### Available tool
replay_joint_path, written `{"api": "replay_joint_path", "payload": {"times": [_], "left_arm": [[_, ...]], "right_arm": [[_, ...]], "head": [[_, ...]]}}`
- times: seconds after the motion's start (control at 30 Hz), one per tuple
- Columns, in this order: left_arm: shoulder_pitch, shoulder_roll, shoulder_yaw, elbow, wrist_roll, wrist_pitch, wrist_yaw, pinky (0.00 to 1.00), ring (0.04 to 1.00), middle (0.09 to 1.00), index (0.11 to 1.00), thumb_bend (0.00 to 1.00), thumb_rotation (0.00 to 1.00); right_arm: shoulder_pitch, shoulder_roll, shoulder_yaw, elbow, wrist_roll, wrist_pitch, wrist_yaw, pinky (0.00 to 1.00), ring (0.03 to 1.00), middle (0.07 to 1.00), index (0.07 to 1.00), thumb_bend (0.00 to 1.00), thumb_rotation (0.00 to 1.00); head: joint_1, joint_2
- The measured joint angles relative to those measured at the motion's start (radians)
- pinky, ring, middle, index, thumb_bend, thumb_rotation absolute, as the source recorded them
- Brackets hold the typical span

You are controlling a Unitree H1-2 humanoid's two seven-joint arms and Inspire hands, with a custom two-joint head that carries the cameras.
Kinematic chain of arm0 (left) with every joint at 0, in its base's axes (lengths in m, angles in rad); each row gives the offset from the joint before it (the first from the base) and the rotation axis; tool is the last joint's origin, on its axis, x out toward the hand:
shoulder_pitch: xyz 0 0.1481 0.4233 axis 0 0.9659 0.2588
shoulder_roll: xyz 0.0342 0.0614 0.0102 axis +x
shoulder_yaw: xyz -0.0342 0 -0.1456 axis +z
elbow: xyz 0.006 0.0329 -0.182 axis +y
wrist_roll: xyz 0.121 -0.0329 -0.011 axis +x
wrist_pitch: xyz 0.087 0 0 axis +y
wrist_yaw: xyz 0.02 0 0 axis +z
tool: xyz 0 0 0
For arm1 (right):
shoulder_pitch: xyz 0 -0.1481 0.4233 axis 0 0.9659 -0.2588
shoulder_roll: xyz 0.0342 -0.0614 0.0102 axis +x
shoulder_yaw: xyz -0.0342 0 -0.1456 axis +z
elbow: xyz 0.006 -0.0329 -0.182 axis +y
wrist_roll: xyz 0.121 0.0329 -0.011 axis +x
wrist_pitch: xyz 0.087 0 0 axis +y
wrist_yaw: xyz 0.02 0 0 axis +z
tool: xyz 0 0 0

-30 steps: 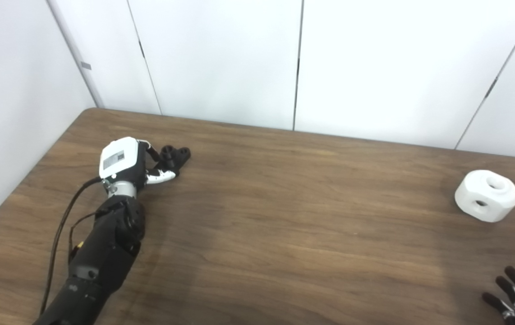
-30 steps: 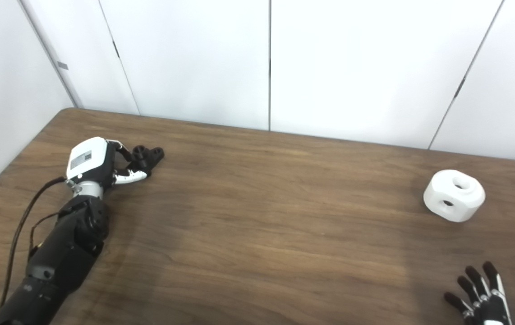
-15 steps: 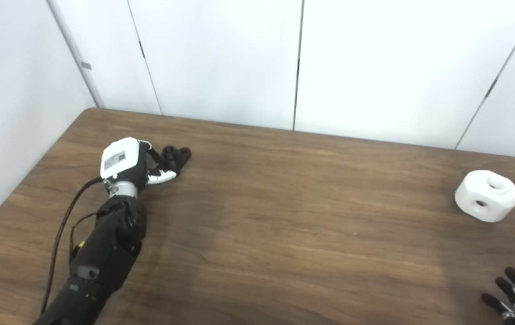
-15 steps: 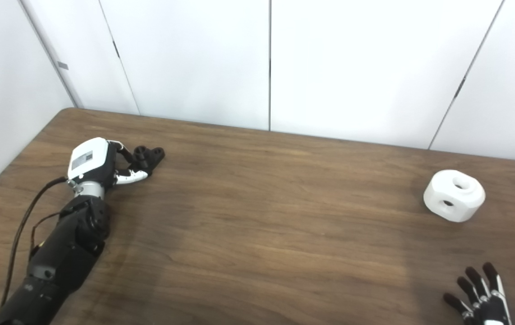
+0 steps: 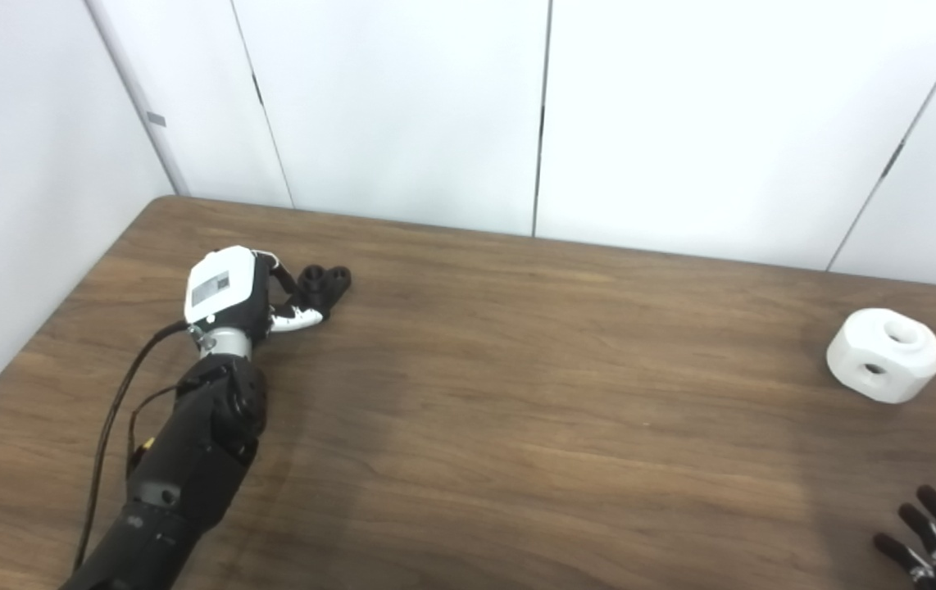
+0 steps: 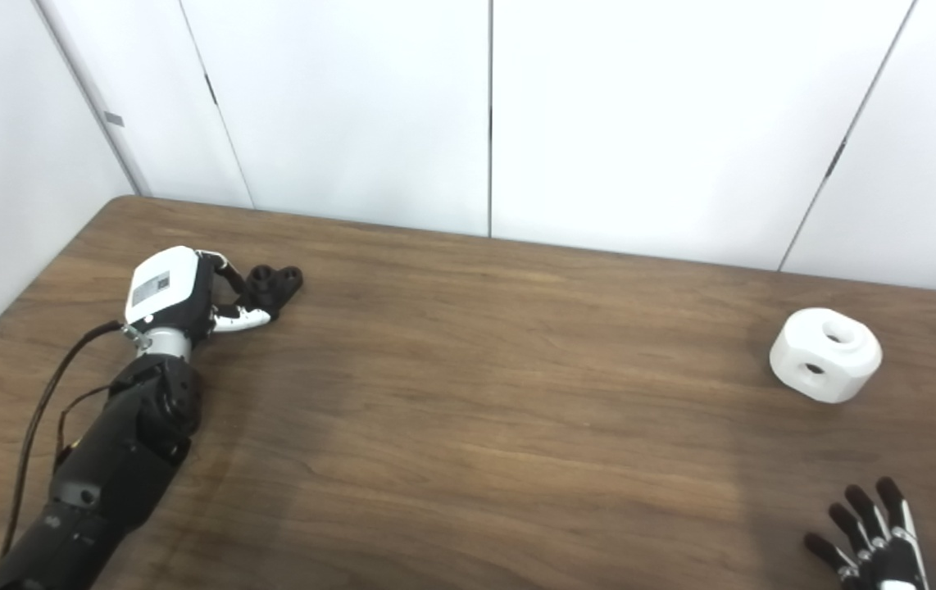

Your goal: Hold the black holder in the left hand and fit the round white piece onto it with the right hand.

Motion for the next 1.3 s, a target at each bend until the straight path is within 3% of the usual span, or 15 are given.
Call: {"api": "replay_joint_path", "payload": {"times": [0.57,0.9,1.0,1.3], "left_arm": [[0.001,-0.004,0.004,0.0,-0.058,-0.029,-0.008,0.96,0.841,0.725,0.484,0.52,0.05],[0.051,-0.031,-0.032,-0.127,-0.1,-0.037,-0.104,0.94,0.855,0.749,0.487,0.52,0.05],[0.068,-0.031,-0.053,-0.168,-0.1,-0.042,-0.138,0.95,0.856,0.755,0.487,0.52,0.06],[0.118,-0.026,-0.112,-0.237,-0.094,-0.145,-0.164,0.96,0.833,0.745,0.486,0.52,0.06]], "right_arm": [[0.002,0.001,0.001,-0.001,-0.001,0.0,0.0,0.78,0.919,0.943,0.993,0.59,1.0],[-0.003,0.002,0.009,0.0,-0.044,-0.004,-0.004,0.75,0.9,0.925,0.987,0.62,1.0],[-0.009,0.001,0.02,0.008,-0.046,-0.014,-0.004,0.78,0.933,0.952,0.999,0.6,1.0],[-0.044,0.011,0.046,0.027,-0.057,0.005,-0.01,0.75,0.922,0.941,0.995,0.67,1.0]], "head": [[-0.012,0.009],[-0.035,0.02],[-0.051,0.023],[-0.098,0.057]]}}
